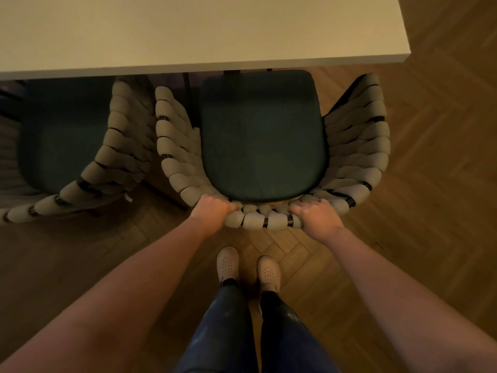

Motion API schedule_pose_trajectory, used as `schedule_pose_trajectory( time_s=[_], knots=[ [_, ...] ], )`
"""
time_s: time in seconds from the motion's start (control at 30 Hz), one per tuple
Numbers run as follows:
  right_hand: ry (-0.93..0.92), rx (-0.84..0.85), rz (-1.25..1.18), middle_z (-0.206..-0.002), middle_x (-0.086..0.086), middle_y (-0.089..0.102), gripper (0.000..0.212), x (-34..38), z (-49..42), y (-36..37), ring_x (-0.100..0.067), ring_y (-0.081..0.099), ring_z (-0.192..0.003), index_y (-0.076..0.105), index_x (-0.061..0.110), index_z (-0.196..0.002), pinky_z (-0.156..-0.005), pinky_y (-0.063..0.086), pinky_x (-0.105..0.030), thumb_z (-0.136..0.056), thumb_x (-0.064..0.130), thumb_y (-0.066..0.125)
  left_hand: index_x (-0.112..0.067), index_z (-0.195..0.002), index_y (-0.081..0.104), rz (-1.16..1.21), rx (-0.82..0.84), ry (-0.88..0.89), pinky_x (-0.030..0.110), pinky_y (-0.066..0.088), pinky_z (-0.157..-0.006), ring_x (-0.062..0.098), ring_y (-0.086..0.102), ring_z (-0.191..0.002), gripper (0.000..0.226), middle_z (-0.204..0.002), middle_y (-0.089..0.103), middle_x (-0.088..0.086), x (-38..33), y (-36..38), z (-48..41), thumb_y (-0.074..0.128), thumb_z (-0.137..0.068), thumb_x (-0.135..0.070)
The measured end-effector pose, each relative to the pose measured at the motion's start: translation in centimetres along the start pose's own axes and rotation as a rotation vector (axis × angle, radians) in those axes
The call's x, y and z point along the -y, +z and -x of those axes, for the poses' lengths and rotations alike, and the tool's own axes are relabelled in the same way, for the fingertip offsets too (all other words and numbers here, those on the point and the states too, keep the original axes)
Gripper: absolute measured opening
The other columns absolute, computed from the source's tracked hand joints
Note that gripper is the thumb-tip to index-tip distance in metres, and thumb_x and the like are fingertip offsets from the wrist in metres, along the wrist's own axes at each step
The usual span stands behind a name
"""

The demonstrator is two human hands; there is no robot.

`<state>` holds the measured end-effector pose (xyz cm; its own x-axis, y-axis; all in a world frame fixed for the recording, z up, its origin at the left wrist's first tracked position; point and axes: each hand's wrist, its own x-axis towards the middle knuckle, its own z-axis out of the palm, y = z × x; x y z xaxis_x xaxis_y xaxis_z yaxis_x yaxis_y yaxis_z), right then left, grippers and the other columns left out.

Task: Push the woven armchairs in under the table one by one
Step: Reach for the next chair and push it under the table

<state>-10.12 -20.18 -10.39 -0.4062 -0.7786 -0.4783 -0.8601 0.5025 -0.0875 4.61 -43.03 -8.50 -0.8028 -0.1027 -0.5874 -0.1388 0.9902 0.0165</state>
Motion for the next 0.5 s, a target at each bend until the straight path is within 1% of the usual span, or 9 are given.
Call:
schedule_pose_trajectory(
  time_s=[0.07,0.13,0.23,0.3,0.43,0.5],
  knots=[
    [-0.012,0.002,0.005,-0.107,0.003,0.066,0.024,-0.2,-0.7,-0.5,-0.021,0.061,-0.100,0.055,0.028,-0.113,-0.087,0.041,-0.037,-0.090,0.019,0.057,-0.032,-0.145,0.035,-0.008,-0.012,-0.006,0.035,0.039,-0.104,0.020,0.053,-0.118,0.056,-0.128,0.057,-0.001,0.5,-0.7,-0.6,0.054,-0.095,-0.016],
    [-0.032,-0.003,-0.007,-0.104,0.003,0.066,0.021,-0.4,-1.5,-1.0,-0.021,0.062,-0.096,0.056,0.026,-0.109,-0.083,0.043,-0.036,-0.090,0.015,0.056,-0.031,-0.144,0.039,0.000,-0.017,-0.009,0.034,0.038,-0.104,0.018,0.053,-0.118,0.053,-0.128,0.057,-0.002,1.1,-1.4,-1.1,0.055,-0.095,-0.017],
    [-0.075,-0.027,-0.007,-0.100,0.001,0.067,0.019,-0.5,-2.5,-2.1,-0.022,0.063,-0.093,0.057,0.023,-0.104,-0.075,0.040,-0.033,-0.089,0.011,0.055,-0.031,-0.142,0.042,0.010,-0.013,-0.025,0.034,0.037,-0.105,0.016,0.053,-0.118,0.051,-0.128,0.058,-0.004,1.8,-2.0,-1.8,0.057,-0.094,-0.018],
    [-0.092,-0.029,-0.008,-0.099,0.000,0.067,0.020,-0.7,-3.1,-2.7,-0.023,0.063,-0.092,0.057,0.022,-0.105,-0.072,0.037,-0.032,-0.089,0.010,0.053,-0.031,-0.140,0.043,0.019,-0.009,-0.031,0.033,0.037,-0.104,0.016,0.053,-0.118,0.050,-0.128,0.058,-0.005,2.2,-2.4,-2.2,0.058,-0.094,-0.019],
    [-0.106,-0.030,-0.018,-0.099,0.000,0.066,0.024,-0.9,-4.1,-3.7,-0.024,0.063,-0.092,0.057,0.023,-0.111,-0.074,0.045,-0.035,-0.090,0.011,0.054,-0.032,-0.140,0.043,0.032,0.018,-0.036,0.034,0.037,-0.104,0.016,0.053,-0.116,0.051,-0.128,0.058,-0.004,3.1,-3.1,-3.2,0.059,-0.093,-0.021],
    [-0.099,-0.035,-0.028,-0.099,0.001,0.066,0.024,-1.3,-4.7,-4.0,-0.023,0.063,-0.092,0.056,0.023,-0.112,-0.074,0.045,-0.034,-0.090,0.011,0.054,-0.033,-0.141,0.041,0.026,0.028,-0.030,0.035,0.038,-0.103,0.016,0.054,-0.116,0.052,-0.128,0.058,-0.004,3.6,-3.3,-3.8,0.060,-0.093,-0.022]
  ],
)
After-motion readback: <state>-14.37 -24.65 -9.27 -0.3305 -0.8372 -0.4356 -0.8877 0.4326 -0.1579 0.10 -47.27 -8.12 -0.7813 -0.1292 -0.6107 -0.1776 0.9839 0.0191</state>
